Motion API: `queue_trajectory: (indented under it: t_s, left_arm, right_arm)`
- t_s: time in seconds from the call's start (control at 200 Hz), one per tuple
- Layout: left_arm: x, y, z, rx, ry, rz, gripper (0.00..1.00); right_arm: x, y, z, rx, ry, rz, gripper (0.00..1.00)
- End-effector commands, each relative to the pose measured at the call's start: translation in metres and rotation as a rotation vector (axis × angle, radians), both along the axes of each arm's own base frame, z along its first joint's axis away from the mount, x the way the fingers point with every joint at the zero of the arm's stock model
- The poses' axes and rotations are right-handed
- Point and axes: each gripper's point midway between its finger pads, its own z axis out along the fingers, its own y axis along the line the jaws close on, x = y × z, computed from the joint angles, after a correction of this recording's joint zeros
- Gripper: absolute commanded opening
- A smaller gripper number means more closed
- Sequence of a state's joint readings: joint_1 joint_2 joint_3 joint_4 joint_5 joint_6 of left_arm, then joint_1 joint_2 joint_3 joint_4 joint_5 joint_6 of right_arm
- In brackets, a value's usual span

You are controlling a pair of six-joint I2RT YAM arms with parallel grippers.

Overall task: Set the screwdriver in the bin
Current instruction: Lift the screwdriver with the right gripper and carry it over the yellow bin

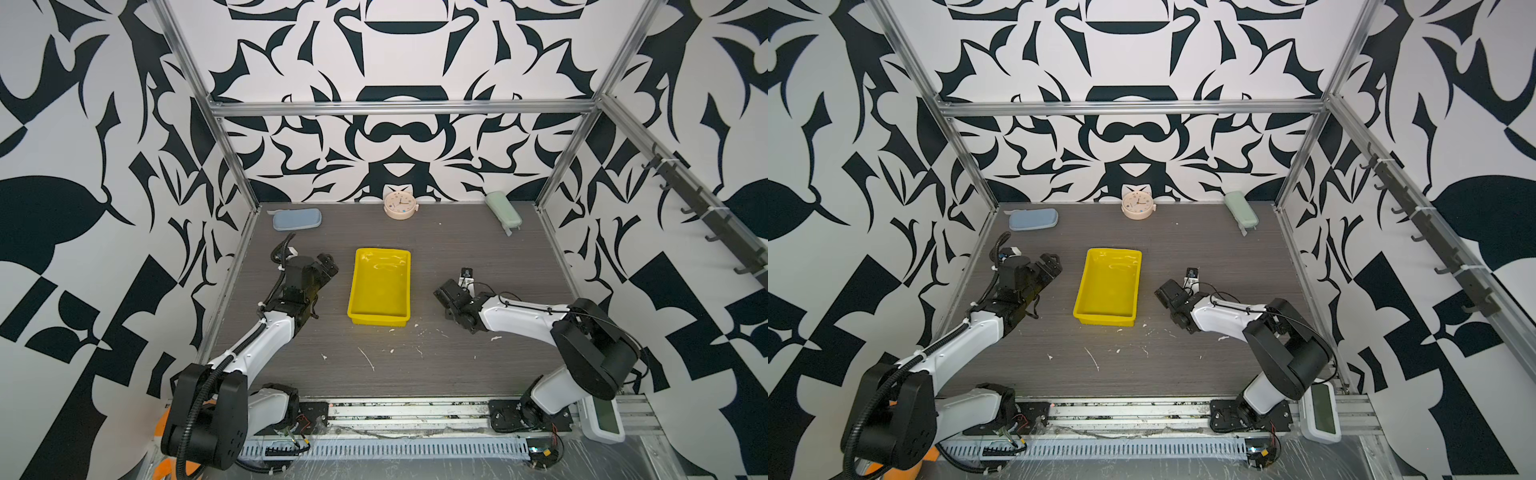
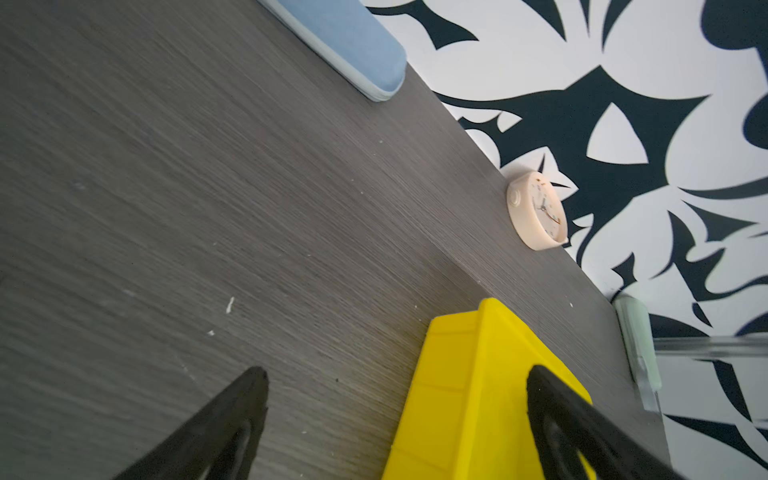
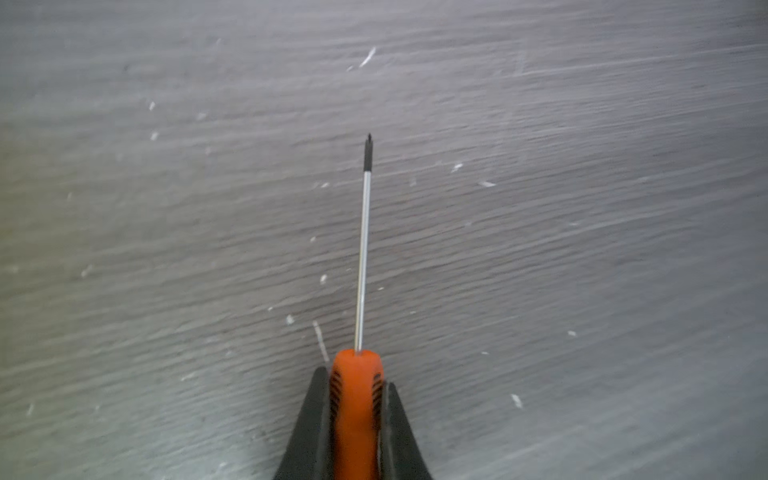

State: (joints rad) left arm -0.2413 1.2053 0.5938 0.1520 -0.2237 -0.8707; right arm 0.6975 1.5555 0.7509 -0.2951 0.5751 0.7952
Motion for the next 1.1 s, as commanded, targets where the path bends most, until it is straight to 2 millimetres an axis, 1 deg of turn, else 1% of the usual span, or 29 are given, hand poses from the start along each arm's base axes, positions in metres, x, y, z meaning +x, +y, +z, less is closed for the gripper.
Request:
queue_trajectory:
  t_s: [0.0, 0.125, 0.165, 0.175, 0.2, 0.305, 0.385, 0.48, 0.56, 0.695, 0.7, 0.705, 0.72, 0.725, 0.76, 0.855, 0.875, 0.885, 0.955, 0.99, 1.095]
  left_arm:
    - [0.001, 0.009, -0.004, -0.004, 0.050, 0.067, 1.00]
    - [0.006, -0.002, -0.009, -0.025, 0.064, 0.014, 1.00]
    - [0.008, -0.005, -0.006, -0.033, 0.057, 0.003, 1.00]
    - [0.009, -0.006, -0.014, -0.031, 0.079, 0.001, 1.00]
    - [0.009, -0.007, -0.018, -0.034, 0.093, -0.006, 1.00]
    - [0.012, -0.014, -0.018, -0.051, 0.105, -0.033, 1.00]
    - [0.012, -0.013, -0.020, -0.050, 0.113, -0.029, 1.00]
    - [0.012, -0.012, -0.020, -0.049, 0.112, -0.024, 1.00]
    - [0.011, -0.009, -0.019, -0.038, 0.111, -0.012, 1.00]
    - [0.010, -0.004, -0.018, -0.035, 0.111, 0.011, 1.00]
    - [0.010, -0.004, -0.018, -0.035, 0.111, 0.012, 1.00]
    - [0.010, -0.004, -0.018, -0.036, 0.111, 0.012, 1.00]
    - [0.010, -0.003, -0.018, -0.034, 0.111, 0.015, 1.00]
    - [0.010, -0.003, -0.018, -0.034, 0.111, 0.014, 1.00]
    - [0.010, -0.003, -0.018, -0.032, 0.112, 0.017, 1.00]
    - [0.011, -0.001, -0.017, -0.030, 0.107, 0.027, 1.00]
    - [0.010, -0.001, -0.018, -0.027, 0.110, 0.028, 1.00]
    - [0.010, 0.000, -0.018, -0.026, 0.109, 0.029, 1.00]
    - [0.010, 0.002, -0.021, -0.020, 0.119, 0.040, 1.00]
    - [0.010, 0.002, -0.019, -0.023, 0.119, 0.041, 1.00]
    - [0.011, 0.000, -0.018, -0.033, 0.111, 0.032, 1.00]
  right_arm:
    - [0.010, 0.003, 0.037, -0.009, -0.125, -0.072, 0.00]
    - [0.012, 0.021, 0.055, 0.021, -0.175, -0.060, 0.00]
    - [0.013, 0.027, 0.062, 0.025, -0.194, -0.056, 0.00]
    - [0.013, 0.028, 0.063, 0.024, -0.197, -0.054, 0.00]
    - [0.014, 0.032, 0.069, 0.030, -0.206, -0.049, 0.00]
    - [0.020, 0.049, 0.094, 0.048, -0.230, -0.019, 0.00]
    - [0.024, 0.065, 0.113, 0.090, -0.237, 0.003, 0.00]
    - [0.029, 0.094, 0.130, 0.179, -0.247, 0.038, 0.00]
    - [0.031, 0.126, 0.137, 0.253, -0.249, 0.088, 0.00]
    - [0.035, 0.182, 0.141, 0.293, -0.229, 0.165, 0.00]
    - [0.035, 0.184, 0.144, 0.299, -0.231, 0.168, 0.00]
    - [0.035, 0.187, 0.139, 0.292, -0.222, 0.173, 0.00]
    - [0.035, 0.193, 0.142, 0.298, -0.224, 0.183, 0.00]
    - [0.036, 0.196, 0.139, 0.294, -0.220, 0.186, 0.00]
    - [0.038, 0.209, 0.138, 0.297, -0.212, 0.204, 0.00]
    - [0.042, 0.241, 0.122, 0.333, -0.142, 0.245, 0.00]
    - [0.043, 0.244, 0.116, 0.329, -0.119, 0.250, 0.00]
    - [0.043, 0.246, 0.117, 0.333, -0.114, 0.251, 0.00]
    - [0.045, 0.254, 0.104, 0.327, -0.070, 0.253, 0.00]
    - [0.046, 0.258, 0.097, 0.329, -0.056, 0.257, 0.00]
    - [0.043, 0.275, 0.077, 0.393, 0.002, 0.281, 0.00]
